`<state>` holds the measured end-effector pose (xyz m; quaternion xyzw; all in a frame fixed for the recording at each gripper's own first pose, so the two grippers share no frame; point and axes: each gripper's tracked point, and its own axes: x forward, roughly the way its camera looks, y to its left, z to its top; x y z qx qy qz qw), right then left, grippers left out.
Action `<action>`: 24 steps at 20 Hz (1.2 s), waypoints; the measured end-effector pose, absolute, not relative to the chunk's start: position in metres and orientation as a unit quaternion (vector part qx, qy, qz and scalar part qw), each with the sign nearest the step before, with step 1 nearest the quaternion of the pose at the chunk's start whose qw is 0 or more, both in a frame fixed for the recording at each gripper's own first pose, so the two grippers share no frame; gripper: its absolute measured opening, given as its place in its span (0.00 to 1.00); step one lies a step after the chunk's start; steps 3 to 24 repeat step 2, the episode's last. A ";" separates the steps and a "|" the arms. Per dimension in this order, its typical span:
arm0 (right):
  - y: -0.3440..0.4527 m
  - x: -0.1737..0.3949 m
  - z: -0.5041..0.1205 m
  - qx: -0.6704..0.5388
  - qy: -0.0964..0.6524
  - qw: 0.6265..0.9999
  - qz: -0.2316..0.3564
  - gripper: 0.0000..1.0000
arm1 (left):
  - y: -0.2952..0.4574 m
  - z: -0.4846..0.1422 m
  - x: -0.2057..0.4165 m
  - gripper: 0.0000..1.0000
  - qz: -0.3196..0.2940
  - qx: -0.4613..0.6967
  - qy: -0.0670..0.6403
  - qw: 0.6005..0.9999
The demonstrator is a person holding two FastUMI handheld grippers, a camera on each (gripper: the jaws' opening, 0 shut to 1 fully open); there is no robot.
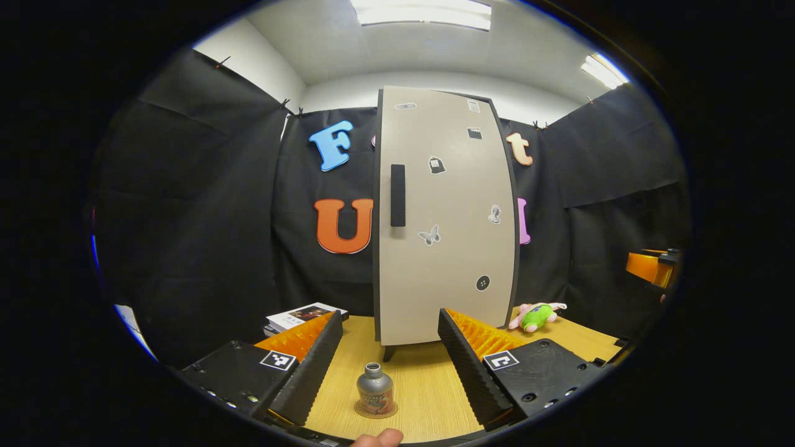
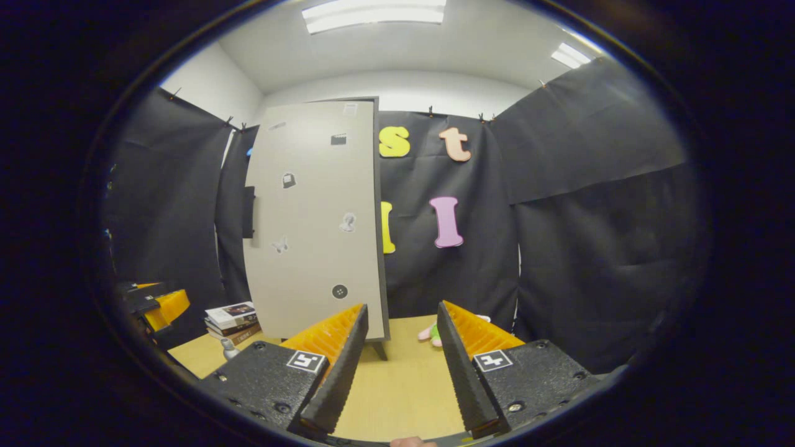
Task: Open the cabinet door with the right hand, grasp the bottle in the cabinet with the left hand and place it on the coaster, then close the cabinet door with the right hand.
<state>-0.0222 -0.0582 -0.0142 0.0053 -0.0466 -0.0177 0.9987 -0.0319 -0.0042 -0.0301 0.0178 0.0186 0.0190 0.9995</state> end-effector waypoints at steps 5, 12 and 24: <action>-0.056 -0.022 -0.014 0.005 -0.045 0.999 -0.015 0.73 | -0.004 -0.030 -0.033 0.94 0.020 0.020 0.018 0.999; -0.056 -0.022 -0.014 0.005 -0.045 0.999 -0.015 0.73 | -0.004 -0.030 -0.033 0.94 0.020 0.020 0.018 0.999; -0.056 -0.022 -0.014 0.005 -0.045 0.999 -0.015 0.73 | -0.004 -0.030 -0.033 0.94 0.020 0.020 0.018 0.999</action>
